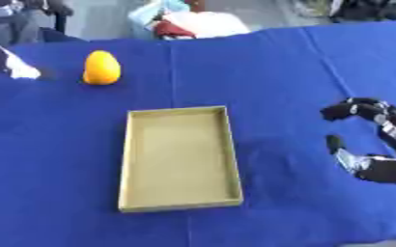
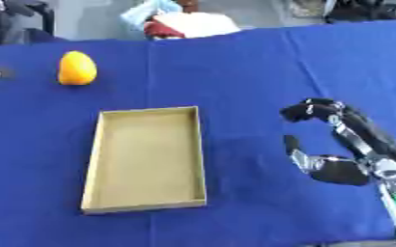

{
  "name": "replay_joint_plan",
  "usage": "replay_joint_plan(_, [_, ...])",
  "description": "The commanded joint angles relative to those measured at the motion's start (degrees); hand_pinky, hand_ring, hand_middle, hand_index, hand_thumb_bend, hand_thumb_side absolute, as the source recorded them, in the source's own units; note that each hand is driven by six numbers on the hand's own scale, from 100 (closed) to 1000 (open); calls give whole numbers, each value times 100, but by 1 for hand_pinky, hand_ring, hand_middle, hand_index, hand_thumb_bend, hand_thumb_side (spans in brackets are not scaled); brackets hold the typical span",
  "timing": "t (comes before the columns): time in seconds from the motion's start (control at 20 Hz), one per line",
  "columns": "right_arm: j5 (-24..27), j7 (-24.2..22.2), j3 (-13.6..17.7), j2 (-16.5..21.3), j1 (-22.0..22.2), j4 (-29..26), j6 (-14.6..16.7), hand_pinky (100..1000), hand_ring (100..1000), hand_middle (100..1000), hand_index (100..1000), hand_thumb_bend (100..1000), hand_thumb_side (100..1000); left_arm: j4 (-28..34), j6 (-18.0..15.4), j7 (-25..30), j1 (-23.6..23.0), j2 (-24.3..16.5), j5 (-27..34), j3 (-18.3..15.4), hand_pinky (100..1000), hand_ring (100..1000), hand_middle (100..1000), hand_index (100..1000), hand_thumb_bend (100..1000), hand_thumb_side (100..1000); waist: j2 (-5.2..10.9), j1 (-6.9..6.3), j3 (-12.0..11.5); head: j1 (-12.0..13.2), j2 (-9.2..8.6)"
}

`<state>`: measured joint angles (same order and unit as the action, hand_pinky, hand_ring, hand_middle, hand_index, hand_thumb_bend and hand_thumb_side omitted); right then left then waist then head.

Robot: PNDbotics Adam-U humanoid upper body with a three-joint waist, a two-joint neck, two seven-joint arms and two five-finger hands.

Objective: Pick up objects on the table and place them in the box.

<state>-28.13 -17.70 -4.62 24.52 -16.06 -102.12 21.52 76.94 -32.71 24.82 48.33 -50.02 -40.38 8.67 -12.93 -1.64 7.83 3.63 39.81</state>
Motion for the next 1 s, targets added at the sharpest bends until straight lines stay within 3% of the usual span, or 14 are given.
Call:
replay_joint_plan(0.05, [1,-8,13,105,-31,-111,-1,701,690,658,813,100,521,-320,11,31,269,57,-199,-30,737,723,769,912,534,404,118,5,20,9,51])
replay_joint_plan(0.5, [32,-43,-22,71,-35,-101,15,700,689,657,813,100,531,-1876,231,-210,872,741,-1145,-258,728,712,756,909,468,408,105,-11,156,28,86])
replay_joint_plan(1.0, [57,-71,-41,43,-42,-94,23,698,688,655,812,100,543,-3040,761,-1034,1103,1041,-2103,-579,713,692,739,902,431,377,51,-42,306,78,76])
